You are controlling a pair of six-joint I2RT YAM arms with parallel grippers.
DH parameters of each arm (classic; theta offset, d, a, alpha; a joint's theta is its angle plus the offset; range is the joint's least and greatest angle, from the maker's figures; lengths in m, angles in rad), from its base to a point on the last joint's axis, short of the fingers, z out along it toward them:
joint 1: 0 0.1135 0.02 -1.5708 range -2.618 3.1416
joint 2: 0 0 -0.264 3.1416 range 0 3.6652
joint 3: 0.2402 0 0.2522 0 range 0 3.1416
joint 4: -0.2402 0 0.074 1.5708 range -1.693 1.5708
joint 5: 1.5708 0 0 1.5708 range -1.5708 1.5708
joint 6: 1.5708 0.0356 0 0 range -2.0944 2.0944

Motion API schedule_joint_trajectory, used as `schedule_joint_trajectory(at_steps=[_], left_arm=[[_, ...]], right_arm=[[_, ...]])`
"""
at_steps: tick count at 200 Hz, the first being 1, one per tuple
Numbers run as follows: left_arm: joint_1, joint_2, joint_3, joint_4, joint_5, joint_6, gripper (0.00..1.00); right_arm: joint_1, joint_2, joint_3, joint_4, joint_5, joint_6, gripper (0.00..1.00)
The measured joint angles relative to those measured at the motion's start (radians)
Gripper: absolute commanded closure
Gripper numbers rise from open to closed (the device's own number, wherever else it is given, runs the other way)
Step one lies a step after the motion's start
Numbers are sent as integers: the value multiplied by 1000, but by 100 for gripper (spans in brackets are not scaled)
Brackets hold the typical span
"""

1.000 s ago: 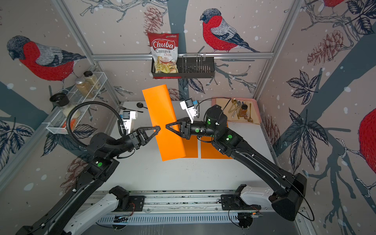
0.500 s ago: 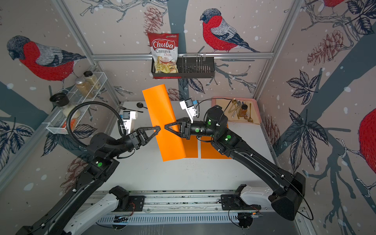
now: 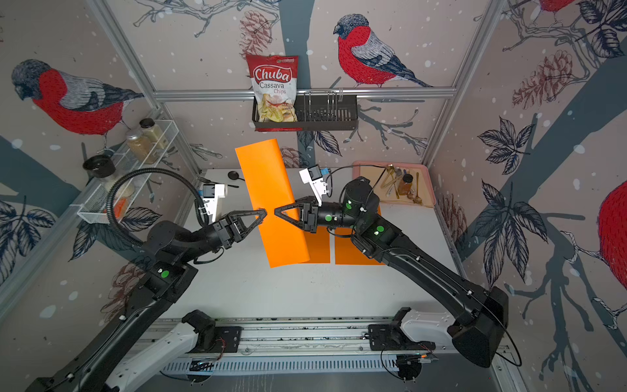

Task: Fold the rectangular paper in half along the long edge
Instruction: Fold the paper.

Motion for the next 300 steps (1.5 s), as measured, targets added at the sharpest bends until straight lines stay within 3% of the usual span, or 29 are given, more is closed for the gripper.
schedule_joint_trajectory(at_steps=[97,142,204,240,300], left_arm=[[0,5,0,2,4,-7,86],[0,4,0,2,5,-6,100],[0,4,0,2,6,-6,100],[0,2,0,2,7,-6,100],[0,12,-4,10,34,-7,100]], right_arm=[[-2,-4,-23,70,0,31,77],[-2,-4,-27,81,-1,37,77],[-2,-4,-32,81,-1,37,77],[-2,-4,-31,81,-2,36,67],[-2,5,7,40,0,12,67]])
